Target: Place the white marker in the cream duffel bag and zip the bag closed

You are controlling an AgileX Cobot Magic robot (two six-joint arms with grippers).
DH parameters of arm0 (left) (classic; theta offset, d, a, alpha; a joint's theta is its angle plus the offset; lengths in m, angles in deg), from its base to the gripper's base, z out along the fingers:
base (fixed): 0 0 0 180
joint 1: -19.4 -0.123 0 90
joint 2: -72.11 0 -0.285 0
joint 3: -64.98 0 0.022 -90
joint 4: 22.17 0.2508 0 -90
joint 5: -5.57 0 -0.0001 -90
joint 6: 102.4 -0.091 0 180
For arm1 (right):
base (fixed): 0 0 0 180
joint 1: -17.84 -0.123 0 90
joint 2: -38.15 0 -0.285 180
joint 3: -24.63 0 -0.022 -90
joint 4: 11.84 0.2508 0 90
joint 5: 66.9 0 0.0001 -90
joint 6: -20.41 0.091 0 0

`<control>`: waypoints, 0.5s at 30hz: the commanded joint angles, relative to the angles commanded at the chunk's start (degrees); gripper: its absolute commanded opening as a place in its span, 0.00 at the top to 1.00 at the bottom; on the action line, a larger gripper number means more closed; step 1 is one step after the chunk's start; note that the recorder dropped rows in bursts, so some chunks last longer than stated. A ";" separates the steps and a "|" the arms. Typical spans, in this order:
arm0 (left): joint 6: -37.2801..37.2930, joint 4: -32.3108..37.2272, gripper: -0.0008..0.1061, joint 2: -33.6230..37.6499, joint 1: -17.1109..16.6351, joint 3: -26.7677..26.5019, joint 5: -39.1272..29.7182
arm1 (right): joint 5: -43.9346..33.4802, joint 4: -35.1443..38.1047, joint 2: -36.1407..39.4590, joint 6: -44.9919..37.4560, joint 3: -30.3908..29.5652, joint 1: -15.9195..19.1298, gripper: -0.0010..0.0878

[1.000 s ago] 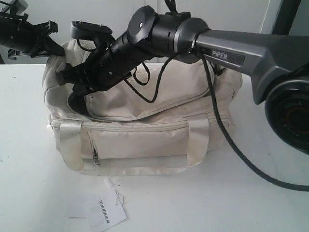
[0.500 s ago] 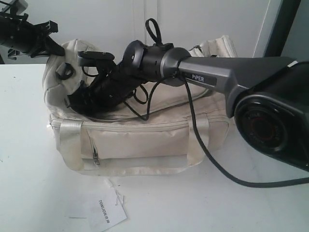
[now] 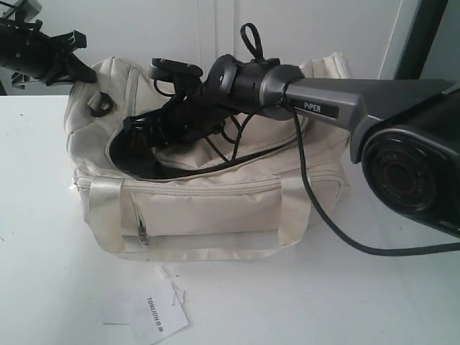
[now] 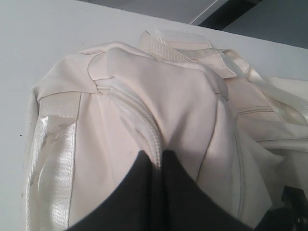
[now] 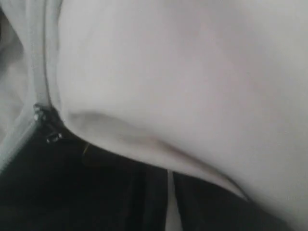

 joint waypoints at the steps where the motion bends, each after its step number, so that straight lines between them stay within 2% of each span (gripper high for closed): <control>1: 0.00 0.00 0.99 0.00 0.00 0.00 0.00 | -0.55 0.30 -0.46 -0.88 0.00 0.00 0.73; 7: 0.00 0.00 0.99 0.00 0.00 0.00 0.00 | -4.87 2.64 -4.85 -5.59 0.00 -0.15 0.72; 12: -0.52 0.00 0.99 0.00 0.00 0.00 -0.01 | -7.78 7.19 -4.96 -7.19 0.00 -1.35 0.61; 15: -0.52 0.00 0.99 0.00 0.00 0.00 -0.01 | -7.39 7.32 -4.35 -7.19 0.00 -2.63 0.59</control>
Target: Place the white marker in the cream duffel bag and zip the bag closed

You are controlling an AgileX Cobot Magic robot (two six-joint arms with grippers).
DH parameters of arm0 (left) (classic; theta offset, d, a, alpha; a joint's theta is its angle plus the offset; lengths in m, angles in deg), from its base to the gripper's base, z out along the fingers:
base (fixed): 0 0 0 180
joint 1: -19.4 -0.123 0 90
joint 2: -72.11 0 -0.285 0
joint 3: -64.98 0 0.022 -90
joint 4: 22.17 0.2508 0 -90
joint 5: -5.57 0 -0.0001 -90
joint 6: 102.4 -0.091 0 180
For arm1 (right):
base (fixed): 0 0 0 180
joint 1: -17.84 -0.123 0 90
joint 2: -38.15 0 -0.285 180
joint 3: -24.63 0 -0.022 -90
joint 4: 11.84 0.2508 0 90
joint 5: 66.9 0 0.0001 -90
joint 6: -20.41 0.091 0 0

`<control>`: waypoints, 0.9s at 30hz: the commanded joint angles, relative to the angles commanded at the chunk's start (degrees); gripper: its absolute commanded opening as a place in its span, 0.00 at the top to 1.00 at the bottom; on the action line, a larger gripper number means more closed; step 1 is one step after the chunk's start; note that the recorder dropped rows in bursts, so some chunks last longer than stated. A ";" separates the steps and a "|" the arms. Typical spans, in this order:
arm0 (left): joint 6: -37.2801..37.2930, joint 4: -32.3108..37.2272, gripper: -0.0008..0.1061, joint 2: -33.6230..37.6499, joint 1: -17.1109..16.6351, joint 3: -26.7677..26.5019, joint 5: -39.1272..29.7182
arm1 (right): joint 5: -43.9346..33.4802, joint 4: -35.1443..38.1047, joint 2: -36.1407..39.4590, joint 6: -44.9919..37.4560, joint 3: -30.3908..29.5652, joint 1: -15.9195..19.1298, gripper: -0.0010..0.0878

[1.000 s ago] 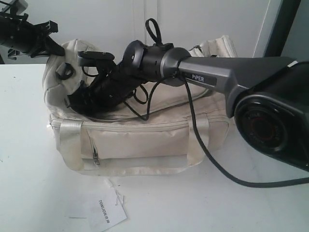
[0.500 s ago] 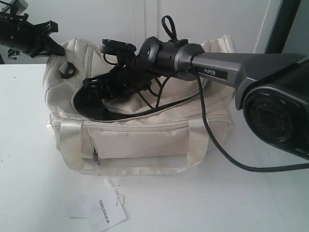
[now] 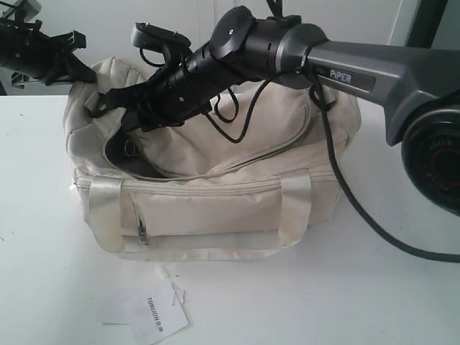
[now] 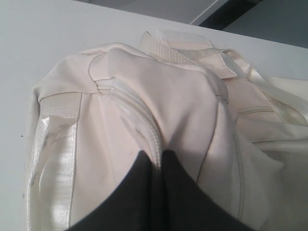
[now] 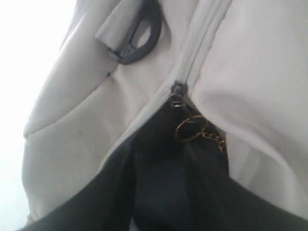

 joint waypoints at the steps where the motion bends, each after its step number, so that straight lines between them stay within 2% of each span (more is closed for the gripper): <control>1: 0.00 0.00 0.99 0.00 0.00 0.00 0.00 | 0.33 0.00 0.19 0.00 0.00 -0.46 0.59; 7: 0.02 0.00 0.99 0.00 0.00 0.00 -0.14 | 3.91 0.21 3.10 4.75 0.00 -1.00 0.59; 12: 0.02 0.00 0.99 0.00 0.00 0.00 -0.14 | 7.67 0.84 4.65 5.09 0.00 -1.00 0.49; 18: -0.59 0.00 0.99 0.00 0.00 0.00 -0.03 | 12.27 1.53 5.72 7.54 0.00 -1.00 0.48; 27: -0.58 0.00 0.99 0.00 0.00 0.00 0.08 | 16.49 6.42 7.66 5.82 0.00 -1.00 0.49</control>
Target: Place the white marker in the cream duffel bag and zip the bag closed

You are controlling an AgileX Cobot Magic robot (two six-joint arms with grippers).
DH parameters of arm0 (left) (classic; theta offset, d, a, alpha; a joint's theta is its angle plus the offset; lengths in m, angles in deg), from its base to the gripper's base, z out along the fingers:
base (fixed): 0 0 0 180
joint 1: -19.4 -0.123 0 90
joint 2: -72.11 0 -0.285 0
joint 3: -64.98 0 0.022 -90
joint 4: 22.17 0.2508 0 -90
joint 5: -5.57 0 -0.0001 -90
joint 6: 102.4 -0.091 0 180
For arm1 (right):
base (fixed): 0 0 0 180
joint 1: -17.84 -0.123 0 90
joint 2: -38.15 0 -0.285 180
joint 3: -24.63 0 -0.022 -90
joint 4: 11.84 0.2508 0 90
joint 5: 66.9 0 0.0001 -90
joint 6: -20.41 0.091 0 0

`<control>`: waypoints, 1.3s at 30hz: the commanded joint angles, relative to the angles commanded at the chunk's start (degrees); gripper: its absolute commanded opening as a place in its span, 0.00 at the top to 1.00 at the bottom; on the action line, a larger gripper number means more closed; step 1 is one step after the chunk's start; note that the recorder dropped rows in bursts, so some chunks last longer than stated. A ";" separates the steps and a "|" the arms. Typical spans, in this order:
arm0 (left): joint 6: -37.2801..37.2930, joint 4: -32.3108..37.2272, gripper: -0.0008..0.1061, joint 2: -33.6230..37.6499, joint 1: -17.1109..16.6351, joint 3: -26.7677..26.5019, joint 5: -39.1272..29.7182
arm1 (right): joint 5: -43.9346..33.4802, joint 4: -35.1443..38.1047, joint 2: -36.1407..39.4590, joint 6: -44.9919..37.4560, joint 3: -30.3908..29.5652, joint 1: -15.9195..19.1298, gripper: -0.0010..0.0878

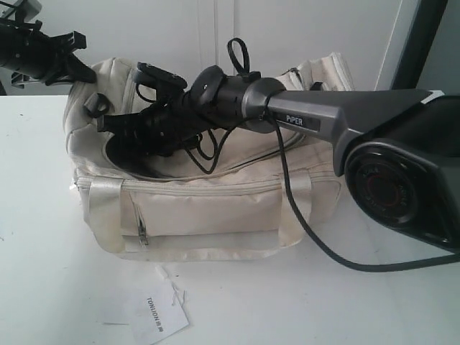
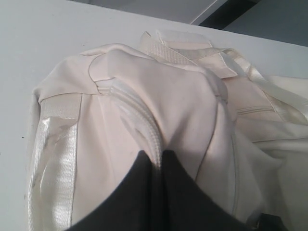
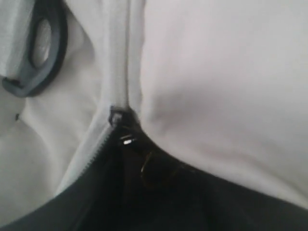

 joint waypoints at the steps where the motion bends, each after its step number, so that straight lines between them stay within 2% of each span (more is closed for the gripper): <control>1: 0.00 0.00 0.99 0.00 0.00 0.00 0.00 | 0.15 0.00 0.00 -0.05 0.00 0.00 0.52; 2: 0.00 0.00 0.99 0.00 0.00 0.00 0.00 | -0.09 0.00 0.00 -0.05 0.00 0.00 0.65; 4: 0.00 0.00 0.99 0.00 0.00 0.00 -0.12 | -0.35 -0.55 0.00 -0.05 0.00 0.00 0.99; 6: 0.00 0.00 0.99 0.00 0.00 0.00 -0.26 | -2.24 -1.28 -0.86 -0.05 0.00 0.15 0.99; 10: 0.00 0.00 0.99 0.00 0.00 0.00 -0.26 | -11.27 -7.55 -3.90 -0.05 0.00 0.94 0.99; 12: 0.00 0.00 0.99 0.00 0.00 0.00 -0.47 | -14.35 -7.83 -5.72 -0.72 0.00 1.92 0.99; 22: -0.13 0.00 0.99 0.00 0.00 0.00 -0.34 | -20.42 -7.78 -9.80 -4.62 0.00 3.12 0.99; 39: -0.13 0.00 0.99 0.00 0.00 0.00 0.50 | -28.43 -7.53 -10.17 -7.18 0.00 3.00 0.99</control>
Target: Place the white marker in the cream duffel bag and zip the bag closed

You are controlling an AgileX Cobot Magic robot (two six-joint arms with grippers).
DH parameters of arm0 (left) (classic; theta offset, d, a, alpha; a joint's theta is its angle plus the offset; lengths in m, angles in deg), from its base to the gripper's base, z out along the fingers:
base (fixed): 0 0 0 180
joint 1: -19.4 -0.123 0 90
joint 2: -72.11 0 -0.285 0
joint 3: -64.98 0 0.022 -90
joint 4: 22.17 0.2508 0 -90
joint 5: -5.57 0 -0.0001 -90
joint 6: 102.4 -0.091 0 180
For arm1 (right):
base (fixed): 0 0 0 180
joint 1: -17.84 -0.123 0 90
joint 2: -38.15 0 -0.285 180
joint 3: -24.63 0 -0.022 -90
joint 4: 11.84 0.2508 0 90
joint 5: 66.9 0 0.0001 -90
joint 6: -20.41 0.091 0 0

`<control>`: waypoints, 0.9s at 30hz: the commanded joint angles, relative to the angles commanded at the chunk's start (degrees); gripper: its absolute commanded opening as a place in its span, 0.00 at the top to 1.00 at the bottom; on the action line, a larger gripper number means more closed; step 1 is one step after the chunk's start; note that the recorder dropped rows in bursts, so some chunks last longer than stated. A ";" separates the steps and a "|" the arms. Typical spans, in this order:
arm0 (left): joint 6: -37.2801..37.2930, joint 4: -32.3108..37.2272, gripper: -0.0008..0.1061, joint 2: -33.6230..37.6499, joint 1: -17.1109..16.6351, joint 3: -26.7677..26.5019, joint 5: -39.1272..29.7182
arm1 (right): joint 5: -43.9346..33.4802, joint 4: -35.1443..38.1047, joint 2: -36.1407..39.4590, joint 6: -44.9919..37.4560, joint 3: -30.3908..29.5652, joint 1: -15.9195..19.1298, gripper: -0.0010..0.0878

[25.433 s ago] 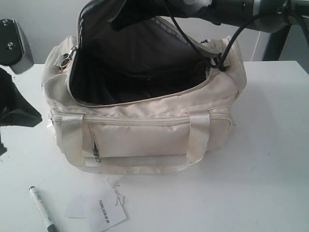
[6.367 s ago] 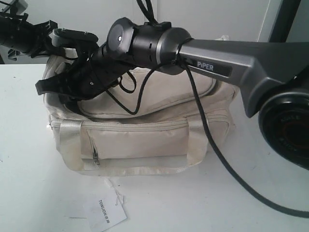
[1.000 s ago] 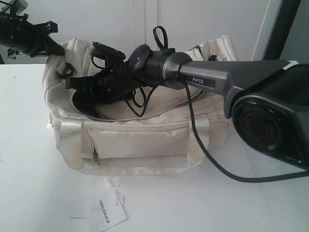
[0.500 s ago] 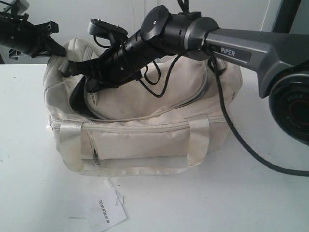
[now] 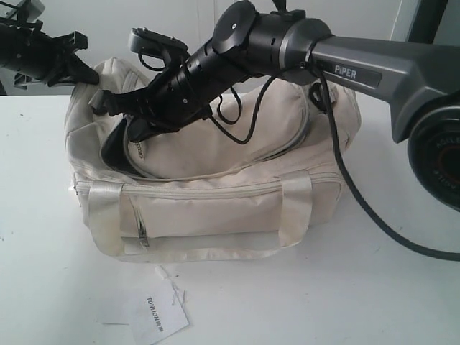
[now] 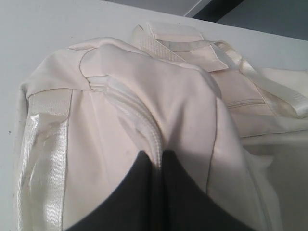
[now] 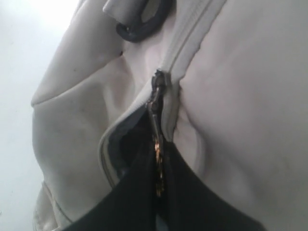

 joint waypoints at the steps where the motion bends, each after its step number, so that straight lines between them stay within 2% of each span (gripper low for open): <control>1: 0.00 0.00 0.99 0.00 0.00 0.00 0.00 | 0.00 0.00 0.00 0.00 0.00 0.00 0.99; 27: 0.00 0.00 0.99 0.00 0.00 0.00 0.12 | -2.63 0.24 -3.39 -1.64 0.00 0.00 0.99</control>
